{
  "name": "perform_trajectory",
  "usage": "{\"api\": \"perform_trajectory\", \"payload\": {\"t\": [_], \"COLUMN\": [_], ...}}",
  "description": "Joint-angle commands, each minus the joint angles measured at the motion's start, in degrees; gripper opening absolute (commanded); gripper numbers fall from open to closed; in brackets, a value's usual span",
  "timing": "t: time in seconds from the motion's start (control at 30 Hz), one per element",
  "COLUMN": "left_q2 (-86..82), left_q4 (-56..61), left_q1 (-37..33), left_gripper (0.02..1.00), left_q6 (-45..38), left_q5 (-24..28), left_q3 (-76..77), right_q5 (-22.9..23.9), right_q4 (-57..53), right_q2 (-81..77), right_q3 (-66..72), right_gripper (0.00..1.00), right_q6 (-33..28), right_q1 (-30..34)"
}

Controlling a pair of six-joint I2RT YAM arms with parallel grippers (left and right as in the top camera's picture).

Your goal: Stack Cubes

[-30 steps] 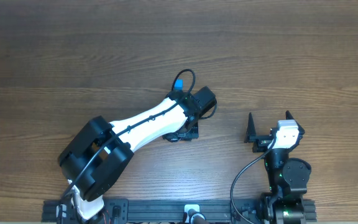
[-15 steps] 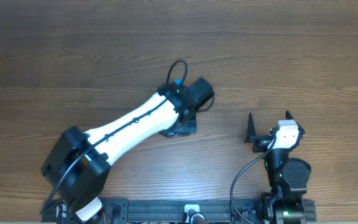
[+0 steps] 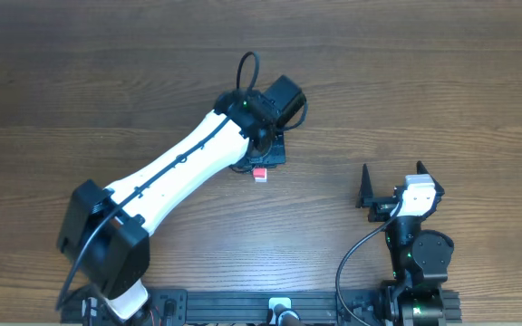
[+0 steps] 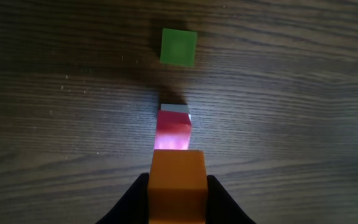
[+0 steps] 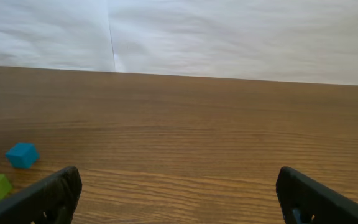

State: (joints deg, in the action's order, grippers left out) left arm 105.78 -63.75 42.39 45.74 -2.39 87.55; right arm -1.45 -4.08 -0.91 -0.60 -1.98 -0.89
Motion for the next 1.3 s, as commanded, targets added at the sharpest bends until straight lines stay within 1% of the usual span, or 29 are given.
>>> {"api": "perform_trajectory", "payload": {"t": [0.03, 1.3], "left_q2": [2.82, 6.75], "left_q4": [-0.2, 1.14], "left_q1": [-0.2, 0.63], "left_gripper": [0.036, 0.04], "left_q6": [-1.86, -3.37], "left_q5": [-0.68, -2.01], "left_q3": [0.87, 0.83], "right_q5": [-0.61, -0.61], "right_q4": [-0.04, -0.04], "right_q2": [0.59, 0.59], "right_q3": [0.31, 0.31], "right_gripper": [0.991, 0.993], "right_q6": [-0.24, -0.24], "right_q1": [-0.28, -0.28]}}
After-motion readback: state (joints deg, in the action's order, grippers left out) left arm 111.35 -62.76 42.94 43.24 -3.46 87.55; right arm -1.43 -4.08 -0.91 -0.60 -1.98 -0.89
